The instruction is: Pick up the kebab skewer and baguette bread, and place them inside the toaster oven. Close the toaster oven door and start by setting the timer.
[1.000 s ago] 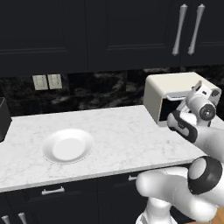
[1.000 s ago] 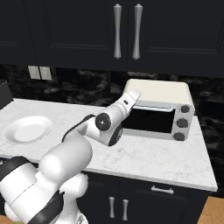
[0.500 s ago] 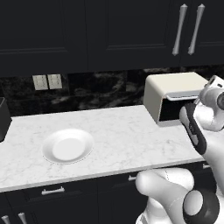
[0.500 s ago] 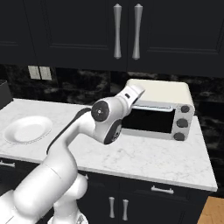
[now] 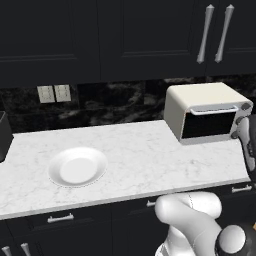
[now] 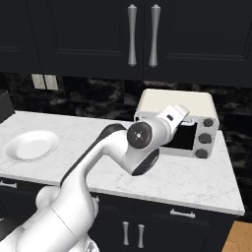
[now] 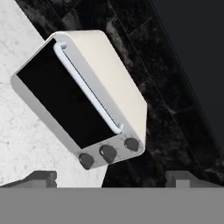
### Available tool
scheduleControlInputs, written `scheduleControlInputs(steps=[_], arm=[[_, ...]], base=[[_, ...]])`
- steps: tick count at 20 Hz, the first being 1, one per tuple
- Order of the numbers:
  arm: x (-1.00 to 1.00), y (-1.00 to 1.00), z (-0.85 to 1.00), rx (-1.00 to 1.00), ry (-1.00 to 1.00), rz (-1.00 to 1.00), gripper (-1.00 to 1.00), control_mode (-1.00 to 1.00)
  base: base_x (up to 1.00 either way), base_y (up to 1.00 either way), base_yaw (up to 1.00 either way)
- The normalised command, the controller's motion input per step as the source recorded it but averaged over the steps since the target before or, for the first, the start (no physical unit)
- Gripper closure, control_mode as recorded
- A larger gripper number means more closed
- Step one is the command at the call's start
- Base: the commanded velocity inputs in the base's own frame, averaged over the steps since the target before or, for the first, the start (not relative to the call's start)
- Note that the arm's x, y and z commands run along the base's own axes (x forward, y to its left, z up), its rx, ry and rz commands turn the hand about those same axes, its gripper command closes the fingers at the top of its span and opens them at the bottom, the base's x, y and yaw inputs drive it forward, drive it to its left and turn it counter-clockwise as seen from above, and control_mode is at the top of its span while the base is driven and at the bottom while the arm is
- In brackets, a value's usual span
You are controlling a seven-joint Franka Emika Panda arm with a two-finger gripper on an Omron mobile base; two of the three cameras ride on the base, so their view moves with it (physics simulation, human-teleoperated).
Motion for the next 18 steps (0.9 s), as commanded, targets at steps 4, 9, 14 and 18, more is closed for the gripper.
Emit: scheduleControlInputs(steps=[4,9,14,18], arm=[[-0.03,-0.75,-0.28,0.0,-0.06,0.02,-1.0,-1.0],[0.07,-0.56,-0.45,0.0,-0.12,0.09,-1.0,-1.0],[0.2,-0.37,-0.54,0.0,-0.26,0.16,-1.0,-1.0],[0.38,-0.26,-0.37,-0.03,-0.06,0.1,-1.0,-1.0]], base=[[0.0,0.0,0.0],[0.0,0.0,0.0],[0.0,0.0,0.0],[0.0,0.0,0.0]])
